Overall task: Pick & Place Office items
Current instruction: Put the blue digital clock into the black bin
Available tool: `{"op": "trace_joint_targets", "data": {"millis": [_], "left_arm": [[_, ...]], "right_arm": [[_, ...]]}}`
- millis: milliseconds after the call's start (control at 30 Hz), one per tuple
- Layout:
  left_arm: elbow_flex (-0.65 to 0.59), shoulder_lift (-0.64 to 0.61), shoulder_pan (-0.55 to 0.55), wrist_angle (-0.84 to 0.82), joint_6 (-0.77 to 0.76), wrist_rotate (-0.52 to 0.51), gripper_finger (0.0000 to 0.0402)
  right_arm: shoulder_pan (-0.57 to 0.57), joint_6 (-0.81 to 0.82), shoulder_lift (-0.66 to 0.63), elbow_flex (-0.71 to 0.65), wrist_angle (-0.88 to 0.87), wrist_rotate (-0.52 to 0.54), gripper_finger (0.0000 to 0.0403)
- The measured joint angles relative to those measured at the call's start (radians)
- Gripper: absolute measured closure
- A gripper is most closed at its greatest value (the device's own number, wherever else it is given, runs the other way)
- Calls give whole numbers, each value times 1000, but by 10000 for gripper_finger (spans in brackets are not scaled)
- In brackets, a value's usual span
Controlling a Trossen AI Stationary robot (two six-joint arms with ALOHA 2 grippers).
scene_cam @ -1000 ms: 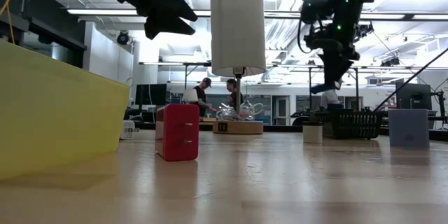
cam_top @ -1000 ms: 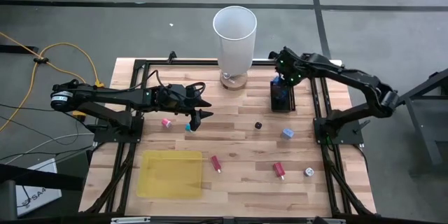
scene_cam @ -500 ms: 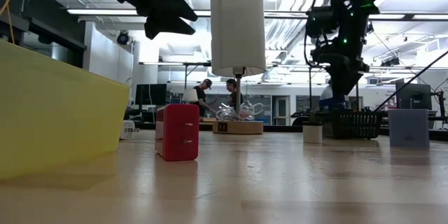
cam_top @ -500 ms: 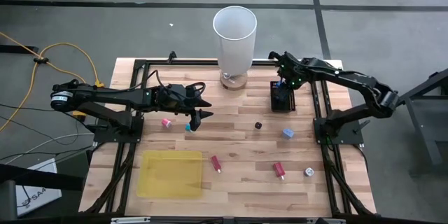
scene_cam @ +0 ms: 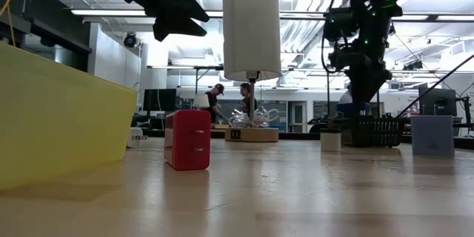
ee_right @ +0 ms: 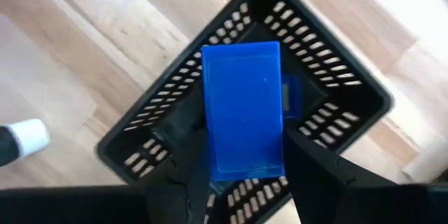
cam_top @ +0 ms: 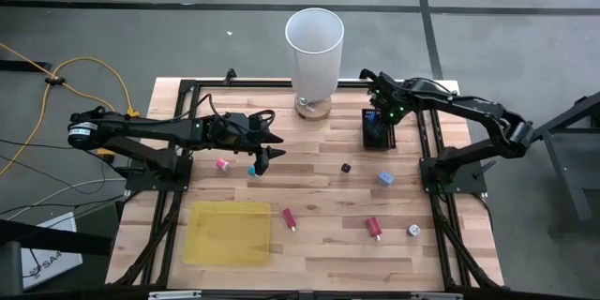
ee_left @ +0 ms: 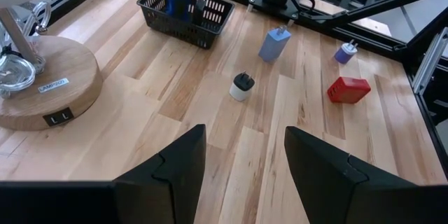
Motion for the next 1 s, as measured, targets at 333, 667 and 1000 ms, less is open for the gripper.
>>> {"op": "trace_joint_targets", "data": {"millis": [333, 667, 1000], "left_arm": [[0, 0, 0, 0, 0, 0, 212], [0, 0, 0, 0, 0, 0, 212], [0, 0, 0, 0, 0, 0, 212]], "right_arm": [[33, 28, 0, 0, -1, -19, 256], [30, 12, 2, -2, -6, 121, 256], [30, 9, 2, -1, -4, 131, 256]]}}
